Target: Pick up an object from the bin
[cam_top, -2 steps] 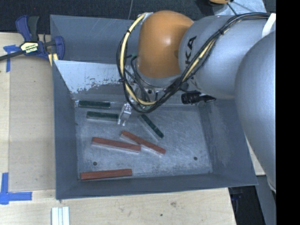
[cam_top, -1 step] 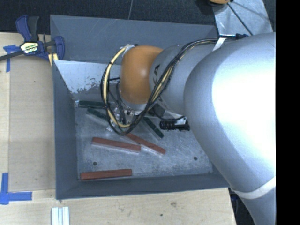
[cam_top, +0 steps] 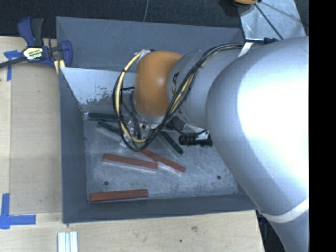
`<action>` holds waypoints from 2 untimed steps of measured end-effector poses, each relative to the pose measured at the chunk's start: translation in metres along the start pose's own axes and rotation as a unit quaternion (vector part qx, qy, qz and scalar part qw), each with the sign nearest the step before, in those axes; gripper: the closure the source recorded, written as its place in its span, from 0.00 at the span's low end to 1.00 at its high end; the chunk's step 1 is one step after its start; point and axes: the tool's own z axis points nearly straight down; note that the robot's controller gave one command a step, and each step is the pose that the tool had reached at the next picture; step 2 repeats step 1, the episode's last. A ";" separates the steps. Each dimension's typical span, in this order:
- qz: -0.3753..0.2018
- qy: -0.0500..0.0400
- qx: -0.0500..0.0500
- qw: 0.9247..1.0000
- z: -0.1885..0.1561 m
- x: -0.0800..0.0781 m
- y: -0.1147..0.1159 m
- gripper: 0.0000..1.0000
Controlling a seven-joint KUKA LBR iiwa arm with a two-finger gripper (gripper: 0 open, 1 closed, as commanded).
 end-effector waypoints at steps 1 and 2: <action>-0.022 0.004 0.003 1.000 -0.117 -0.013 0.006 1.00; -0.022 0.004 0.003 1.000 -0.117 -0.013 0.006 1.00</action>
Offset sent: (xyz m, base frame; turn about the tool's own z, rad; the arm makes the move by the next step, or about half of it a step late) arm 0.0000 0.0000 0.0000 0.0000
